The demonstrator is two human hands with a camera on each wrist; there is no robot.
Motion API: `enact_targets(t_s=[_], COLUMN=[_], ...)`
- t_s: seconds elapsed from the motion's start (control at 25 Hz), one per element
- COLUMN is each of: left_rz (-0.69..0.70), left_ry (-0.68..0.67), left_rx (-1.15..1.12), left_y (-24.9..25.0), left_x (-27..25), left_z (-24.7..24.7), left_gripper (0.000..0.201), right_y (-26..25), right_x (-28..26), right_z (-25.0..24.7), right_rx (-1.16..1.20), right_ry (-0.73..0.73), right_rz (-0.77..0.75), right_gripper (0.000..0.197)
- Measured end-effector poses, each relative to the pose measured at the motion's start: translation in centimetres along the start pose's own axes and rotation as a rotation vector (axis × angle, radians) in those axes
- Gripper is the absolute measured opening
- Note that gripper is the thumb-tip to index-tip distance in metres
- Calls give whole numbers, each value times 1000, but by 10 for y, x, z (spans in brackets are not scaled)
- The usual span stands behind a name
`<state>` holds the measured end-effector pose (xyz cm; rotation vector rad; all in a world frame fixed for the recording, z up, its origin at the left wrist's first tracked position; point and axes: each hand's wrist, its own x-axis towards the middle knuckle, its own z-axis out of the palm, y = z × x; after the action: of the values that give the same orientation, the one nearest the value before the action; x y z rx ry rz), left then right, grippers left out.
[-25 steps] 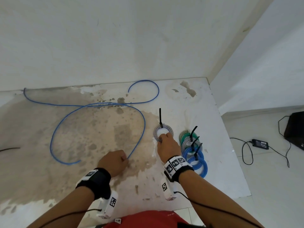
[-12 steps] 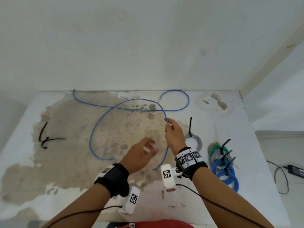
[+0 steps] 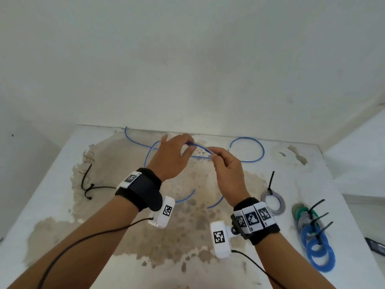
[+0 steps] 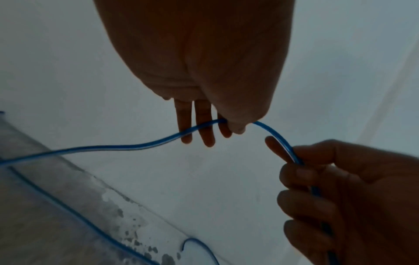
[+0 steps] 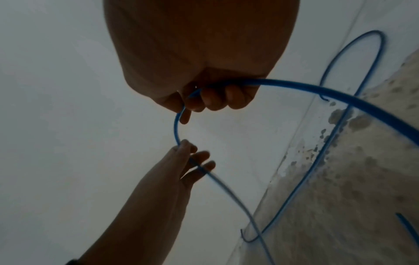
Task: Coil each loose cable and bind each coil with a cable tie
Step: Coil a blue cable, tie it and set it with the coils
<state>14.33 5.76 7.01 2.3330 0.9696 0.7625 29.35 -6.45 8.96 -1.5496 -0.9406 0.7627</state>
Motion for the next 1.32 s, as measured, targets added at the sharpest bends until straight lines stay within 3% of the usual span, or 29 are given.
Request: enact_targets(t_s=[0.12,0.2,0.4,0.6,0.8,0.88,1.04,1.24,1.32], left_rz=[-99,-192,-285,-352,-485,-550,-680,-725,-734], left_ry=[109,218,137,-69,-225,-253,-173,-92,-126], left_rx=[-149,-214,-386,-454,-618,-793,-1164,-1151,-1160], left_y=[-10,-16,-9,-7,-12,-8,4,4,0], left_x=[-9,-11,-21,-42,-57,-60,-58,-56,-58], left_z=[-26,-37,-40,-33,-27,-21,-15,-12,-12], left_gripper=[9,10,13,16,17,21,21,23,22], right_y=[5,19,20,3,-2,-3,0,11,14], right_x=[-10,-23,-25,-5,-1,-4,-16,-35,-37], right_z=[10,8,7,15,22,26,38,44,41], right_rx=[-213,-352,-532,-260,40,101,138,131,163], right_ry=[-86,-132,-26,149,207,183,83,-143,-141], right_rz=[-4,54,124,205,332,376,430,482,471], right_gripper=[12,20,42,51,47,44,36,28,23])
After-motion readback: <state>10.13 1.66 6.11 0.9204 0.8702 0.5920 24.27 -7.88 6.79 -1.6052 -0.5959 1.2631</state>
